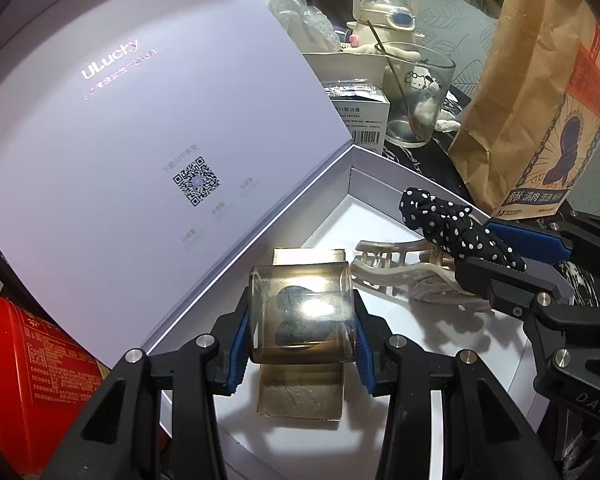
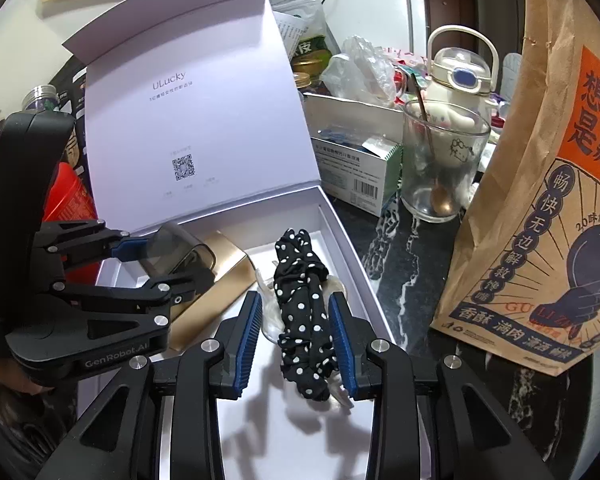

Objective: Organize rigid objects
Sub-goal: 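Carry the polka-dot scrunchie with right gripper while left gripper lowers the square case into the box, then open both grippers to release the scrunchie and square case in the box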

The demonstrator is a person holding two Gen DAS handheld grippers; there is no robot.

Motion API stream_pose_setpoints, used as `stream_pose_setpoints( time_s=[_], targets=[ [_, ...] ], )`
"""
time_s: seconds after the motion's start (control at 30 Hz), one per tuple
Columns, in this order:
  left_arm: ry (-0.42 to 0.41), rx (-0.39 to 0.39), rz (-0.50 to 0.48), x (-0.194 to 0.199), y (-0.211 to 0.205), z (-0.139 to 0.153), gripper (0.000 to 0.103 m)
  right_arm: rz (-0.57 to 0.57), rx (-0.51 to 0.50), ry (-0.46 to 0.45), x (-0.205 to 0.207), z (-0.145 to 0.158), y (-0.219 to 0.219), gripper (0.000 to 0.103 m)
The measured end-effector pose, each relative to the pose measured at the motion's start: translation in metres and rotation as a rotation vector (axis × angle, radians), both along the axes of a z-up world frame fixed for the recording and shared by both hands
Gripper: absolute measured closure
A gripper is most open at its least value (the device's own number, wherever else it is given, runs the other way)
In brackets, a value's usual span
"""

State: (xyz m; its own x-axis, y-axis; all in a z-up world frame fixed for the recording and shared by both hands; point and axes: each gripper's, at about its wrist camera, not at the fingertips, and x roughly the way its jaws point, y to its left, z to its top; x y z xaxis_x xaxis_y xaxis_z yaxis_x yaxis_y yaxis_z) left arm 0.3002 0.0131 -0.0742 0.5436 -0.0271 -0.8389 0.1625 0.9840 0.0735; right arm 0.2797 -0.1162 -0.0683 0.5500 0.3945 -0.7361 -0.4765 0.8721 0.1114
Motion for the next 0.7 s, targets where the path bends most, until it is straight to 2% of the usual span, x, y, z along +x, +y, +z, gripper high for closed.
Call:
stream_pose_setpoints(
  time_s=[0.07,0.17,0.6,0.7],
  targets=[
    [0.007,0.007,0.002,0.001,-0.001,0.000,0.060,-0.004,-0.001,0.000,0.000,0.001,-0.001,0.069],
    [0.017,0.009,0.004,0.001,-0.002,0.000,0.060,-0.008,-0.001,-0.006,-0.001,0.003,-0.002,0.059],
    [0.023,-0.010,-0.013,-0.007,-0.007,0.009,0.060,-0.050,-0.024,-0.058,-0.012,0.020,-0.011,0.059],
    [0.001,0.014,-0.014,-0.011,-0.010,0.015,0.060,-0.060,-0.029,-0.073,-0.017,0.023,-0.013,0.059]
  ],
)
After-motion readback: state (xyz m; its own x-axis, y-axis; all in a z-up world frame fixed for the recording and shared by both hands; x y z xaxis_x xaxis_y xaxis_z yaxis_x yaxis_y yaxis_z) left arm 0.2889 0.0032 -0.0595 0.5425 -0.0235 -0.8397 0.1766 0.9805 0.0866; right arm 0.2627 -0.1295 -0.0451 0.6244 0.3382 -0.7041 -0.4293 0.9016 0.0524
